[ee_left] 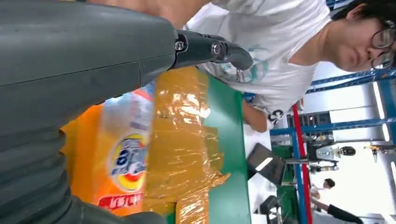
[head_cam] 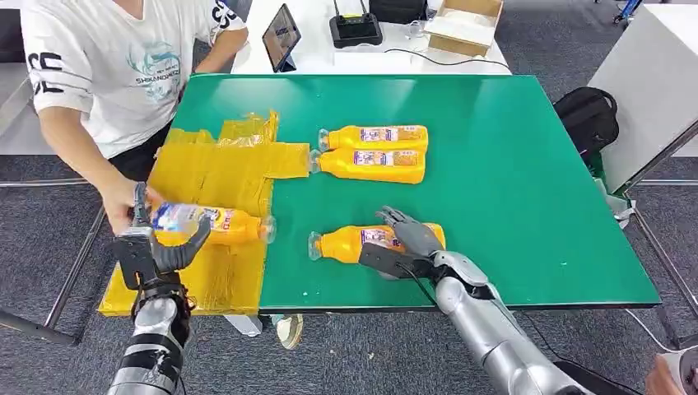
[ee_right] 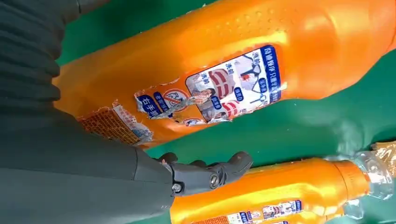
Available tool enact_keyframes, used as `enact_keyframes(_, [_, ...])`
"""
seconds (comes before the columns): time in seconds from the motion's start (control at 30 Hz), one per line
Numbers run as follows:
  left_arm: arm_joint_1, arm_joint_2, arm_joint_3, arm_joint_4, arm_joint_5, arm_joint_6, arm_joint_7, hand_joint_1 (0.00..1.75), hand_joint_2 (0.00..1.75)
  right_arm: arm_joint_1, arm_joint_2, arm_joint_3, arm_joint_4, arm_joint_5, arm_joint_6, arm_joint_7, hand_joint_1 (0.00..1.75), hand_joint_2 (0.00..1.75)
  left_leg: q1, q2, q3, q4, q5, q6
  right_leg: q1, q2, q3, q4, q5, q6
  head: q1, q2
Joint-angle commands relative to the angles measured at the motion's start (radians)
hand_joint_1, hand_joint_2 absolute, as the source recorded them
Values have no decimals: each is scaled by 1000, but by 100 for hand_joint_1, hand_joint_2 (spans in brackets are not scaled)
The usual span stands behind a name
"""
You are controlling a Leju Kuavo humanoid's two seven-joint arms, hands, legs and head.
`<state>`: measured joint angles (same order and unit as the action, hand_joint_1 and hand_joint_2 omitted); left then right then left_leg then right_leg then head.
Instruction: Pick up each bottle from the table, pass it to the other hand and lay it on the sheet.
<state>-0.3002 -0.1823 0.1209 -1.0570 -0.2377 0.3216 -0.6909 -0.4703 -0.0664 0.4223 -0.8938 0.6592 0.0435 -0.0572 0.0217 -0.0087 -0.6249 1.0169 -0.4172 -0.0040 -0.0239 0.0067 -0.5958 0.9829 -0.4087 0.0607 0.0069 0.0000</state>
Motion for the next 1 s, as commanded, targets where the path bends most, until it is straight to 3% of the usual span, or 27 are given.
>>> enact_keyframes(0.03, [-48, 9, 0, 107, 9, -13, 1, 0, 175, -42, -43, 59, 109, -10, 20, 18, 0, 175, 0, 0, 4, -1, -1, 1, 1, -1, 4, -1, -1, -2, 0, 0])
enact_keyframes(0.2, [-63, 6, 5, 149, 20, -26, 5, 0, 175, -88, -87, 107, 138, 8, 67, 60, 0, 175, 0, -1, 4, -1, -1, 2, 1, -3, 5, -1, -1, -3, 0, 0])
enact_keyframes(0.37, [-81, 3, -8, 189, 25, -37, 5, 0, 175, -126, -81, 171, 194, 4, 118, 68, 0, 175, 0, 0, 5, -1, 0, 3, 1, -2, 6, -2, 0, -3, 0, 0])
enact_keyframes(0.4, [-83, 2, -19, 194, 13, -29, -3, 0, 175, -129, -74, 185, 211, 5, 118, 69, 21, 175, 0, 0, 5, -1, 0, 2, 1, -1, 5, -2, 0, -2, 0, 0])
enact_keyframes(0.43, [-83, 1, -19, 194, 13, -29, -3, 0, 175, -128, -70, 186, 211, 5, 117, 69, 21, 175, 0, 0, 6, -1, 0, 2, 1, -2, 6, -2, 0, -3, 0, 0])
enact_keyframes(0.5, [-83, -2, -23, 197, 14, -35, -4, 0, 175, -127, -61, 196, 223, 7, 116, 70, 51, 175, 0, 0, 5, -1, 0, 2, 1, -2, 6, -2, 0, -2, 0, 0])
enact_keyframes(0.53, [-85, -4, -25, 201, 18, -43, -2, 0, 175, -128, -53, 202, 240, 6, 116, 71, 89, 175, 0, -1, 5, -1, 0, 2, 1, -2, 5, -1, 0, -2, 0, 0])
enact_keyframes(0.6, [-89, -9, -30, 211, 19, -46, 1, 0, 175, -127, -43, 212, 258, 7, 110, 71, 113, 175, 0, 0, 6, -1, 0, 2, 1, -1, 6, -2, 0, -1, 0, 0])
enact_keyframes(0.97, [-90, -10, -30, 212, 19, -44, 2, 0, 175, -125, -41, 213, 260, 7, 108, 70, 113, 175, 1, 0, 9, -2, 0, 2, 1, -2, 9, -2, 0, -2, 0, 0])
enact_keyframes(1.0, [-93, -8, -32, 218, 21, -50, 3, 0, 175, -130, -38, 216, 272, 3, 117, 70, 129, 175, 1, 0, 10, -2, 0, 2, 2, -2, 10, -3, 0, -3, 0, 0])
